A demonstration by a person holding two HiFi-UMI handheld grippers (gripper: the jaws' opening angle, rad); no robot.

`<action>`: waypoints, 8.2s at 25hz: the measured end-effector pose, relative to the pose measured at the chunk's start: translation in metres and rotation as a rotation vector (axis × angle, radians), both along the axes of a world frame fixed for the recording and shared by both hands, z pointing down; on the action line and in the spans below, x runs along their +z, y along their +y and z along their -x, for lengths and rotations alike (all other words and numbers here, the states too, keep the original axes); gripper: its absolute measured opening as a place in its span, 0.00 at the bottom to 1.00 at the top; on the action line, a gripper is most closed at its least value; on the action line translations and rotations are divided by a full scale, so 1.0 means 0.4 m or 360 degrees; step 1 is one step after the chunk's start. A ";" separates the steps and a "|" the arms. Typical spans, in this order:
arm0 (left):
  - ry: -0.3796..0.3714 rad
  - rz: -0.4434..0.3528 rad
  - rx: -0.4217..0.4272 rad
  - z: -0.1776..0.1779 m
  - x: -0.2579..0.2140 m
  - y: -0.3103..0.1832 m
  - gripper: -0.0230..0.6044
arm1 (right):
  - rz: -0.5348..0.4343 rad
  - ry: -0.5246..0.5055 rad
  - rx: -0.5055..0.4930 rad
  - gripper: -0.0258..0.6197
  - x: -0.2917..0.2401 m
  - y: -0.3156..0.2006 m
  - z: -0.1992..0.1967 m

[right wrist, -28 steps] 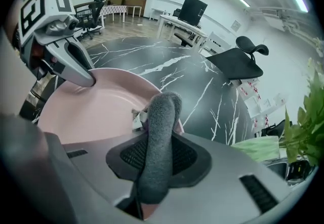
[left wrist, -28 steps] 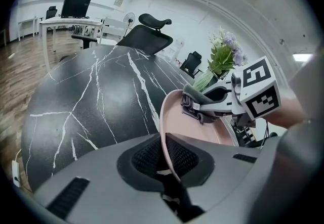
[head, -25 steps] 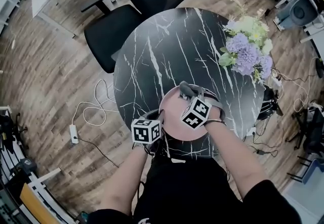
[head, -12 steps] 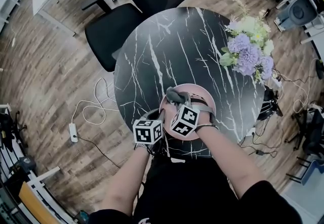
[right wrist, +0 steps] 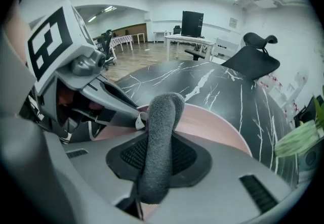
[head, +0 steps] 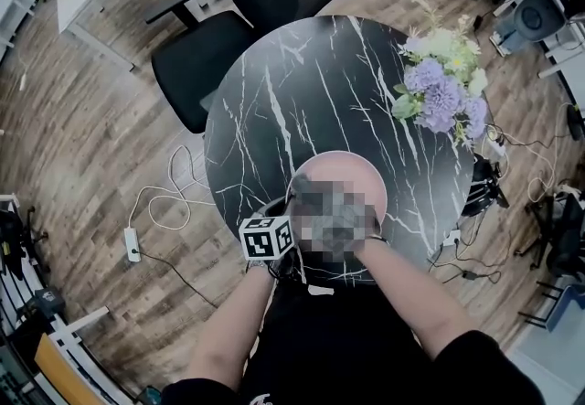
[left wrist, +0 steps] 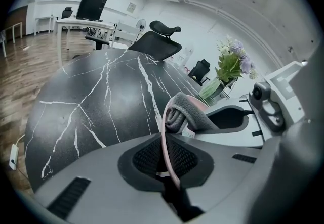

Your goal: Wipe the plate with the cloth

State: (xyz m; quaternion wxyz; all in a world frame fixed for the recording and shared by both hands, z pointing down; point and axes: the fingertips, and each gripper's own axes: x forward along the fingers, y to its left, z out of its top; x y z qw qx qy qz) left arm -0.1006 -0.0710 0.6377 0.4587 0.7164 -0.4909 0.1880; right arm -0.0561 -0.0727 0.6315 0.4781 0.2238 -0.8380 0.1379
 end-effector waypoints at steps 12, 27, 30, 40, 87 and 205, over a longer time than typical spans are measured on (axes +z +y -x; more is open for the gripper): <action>0.0028 0.0007 -0.0045 0.000 -0.001 0.001 0.09 | 0.0324 -0.0235 0.0334 0.20 0.018 0.052 0.004; 0.0043 0.0010 -0.0031 0.000 -0.004 0.001 0.09 | -0.0009 0.0085 0.0326 0.20 0.016 -0.034 -0.143; 0.0048 0.0011 -0.0030 0.000 -0.003 0.000 0.09 | -0.0048 0.0132 0.0385 0.20 0.019 -0.062 -0.195; 0.0046 0.0007 -0.0026 -0.002 -0.002 0.001 0.09 | -0.0264 0.0398 0.0298 0.20 0.018 -0.118 -0.302; 0.0046 0.0007 -0.0128 0.003 0.000 0.000 0.09 | 0.0231 -0.0117 0.0327 0.20 0.007 0.121 -0.042; -0.0146 -0.0113 0.0107 -0.009 -0.018 0.006 0.14 | -0.0298 0.0077 0.0695 0.21 -0.049 -0.102 -0.382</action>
